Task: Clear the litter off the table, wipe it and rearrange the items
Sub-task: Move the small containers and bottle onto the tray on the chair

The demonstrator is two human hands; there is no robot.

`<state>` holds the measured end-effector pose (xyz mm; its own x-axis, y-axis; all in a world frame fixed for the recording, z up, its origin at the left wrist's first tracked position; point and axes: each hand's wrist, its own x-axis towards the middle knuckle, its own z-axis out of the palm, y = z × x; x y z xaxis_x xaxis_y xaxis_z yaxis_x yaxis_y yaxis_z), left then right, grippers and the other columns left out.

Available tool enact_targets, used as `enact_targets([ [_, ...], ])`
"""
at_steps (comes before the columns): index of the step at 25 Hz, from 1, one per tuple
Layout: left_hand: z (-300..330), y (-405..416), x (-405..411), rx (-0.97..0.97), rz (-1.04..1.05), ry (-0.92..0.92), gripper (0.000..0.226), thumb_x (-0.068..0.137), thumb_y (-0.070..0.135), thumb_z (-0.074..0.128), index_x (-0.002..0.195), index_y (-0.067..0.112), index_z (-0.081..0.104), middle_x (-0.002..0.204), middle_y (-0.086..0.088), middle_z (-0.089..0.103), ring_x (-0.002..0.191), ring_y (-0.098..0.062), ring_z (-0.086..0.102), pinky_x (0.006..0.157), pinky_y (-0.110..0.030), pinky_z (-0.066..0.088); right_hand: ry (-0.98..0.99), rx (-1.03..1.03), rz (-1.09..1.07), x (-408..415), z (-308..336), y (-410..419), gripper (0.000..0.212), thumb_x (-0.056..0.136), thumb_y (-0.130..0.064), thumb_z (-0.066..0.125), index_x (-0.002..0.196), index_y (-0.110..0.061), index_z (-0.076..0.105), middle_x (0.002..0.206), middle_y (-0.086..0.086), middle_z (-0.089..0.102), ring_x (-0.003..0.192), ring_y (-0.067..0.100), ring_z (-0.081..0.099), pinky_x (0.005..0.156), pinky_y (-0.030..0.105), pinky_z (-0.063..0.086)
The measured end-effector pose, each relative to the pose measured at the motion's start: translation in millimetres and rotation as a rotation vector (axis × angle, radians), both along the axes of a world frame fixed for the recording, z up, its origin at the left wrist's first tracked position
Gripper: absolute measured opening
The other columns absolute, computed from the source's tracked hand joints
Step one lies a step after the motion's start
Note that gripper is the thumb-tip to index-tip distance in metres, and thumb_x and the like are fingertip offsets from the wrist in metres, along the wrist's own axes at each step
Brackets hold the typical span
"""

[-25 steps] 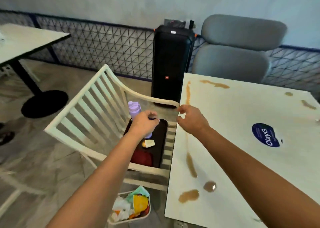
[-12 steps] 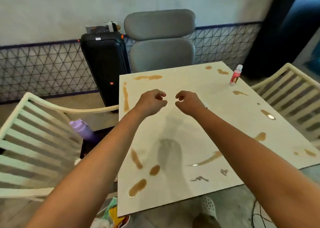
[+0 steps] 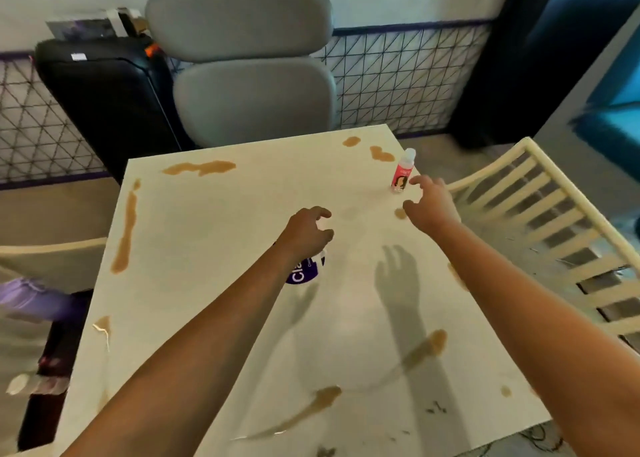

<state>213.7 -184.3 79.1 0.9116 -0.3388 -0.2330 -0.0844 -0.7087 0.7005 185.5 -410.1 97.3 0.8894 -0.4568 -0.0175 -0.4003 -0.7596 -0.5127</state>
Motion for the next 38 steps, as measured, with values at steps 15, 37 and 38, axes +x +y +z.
enact_targets([
  [15,-129.0,28.5,30.6,0.595,0.073,0.143,0.090,0.076,0.059,0.062,0.146,0.040,0.009,0.156,0.009,-0.001,0.140,-0.031,0.003,0.106,-0.054,0.022,-0.024,0.019,0.160,143.3,-61.6,-86.6,0.034,0.095,-0.008,0.040,0.129,-0.010,0.046,0.145,0.005,0.031,0.126,0.028,0.041,0.105,0.032,0.034],
  [37,-59.3,414.7,-103.4,0.161,0.672,0.028,0.035,0.080,0.022,0.066,0.112,0.008,0.065,0.114,-0.013,0.065,0.106,-0.030,0.060,0.089,-0.028,0.045,-0.420,0.306,0.830,-23.1,-8.5,412.0,0.025,0.087,-0.001,0.055,0.109,-0.008,0.063,0.114,0.008,0.053,0.096,0.008,0.048,0.088,0.022,0.045],
  [38,-63.9,446.4,-120.2,0.141,0.722,0.043,0.032,0.080,0.016,0.066,0.110,0.005,0.065,0.112,-0.013,0.065,0.107,-0.030,0.060,0.085,-0.023,0.042,-0.402,0.307,0.841,-33.9,-10.1,442.3,0.024,0.087,-0.003,0.055,0.109,-0.009,0.063,0.115,0.008,0.053,0.096,0.006,0.047,0.089,0.022,0.045],
])
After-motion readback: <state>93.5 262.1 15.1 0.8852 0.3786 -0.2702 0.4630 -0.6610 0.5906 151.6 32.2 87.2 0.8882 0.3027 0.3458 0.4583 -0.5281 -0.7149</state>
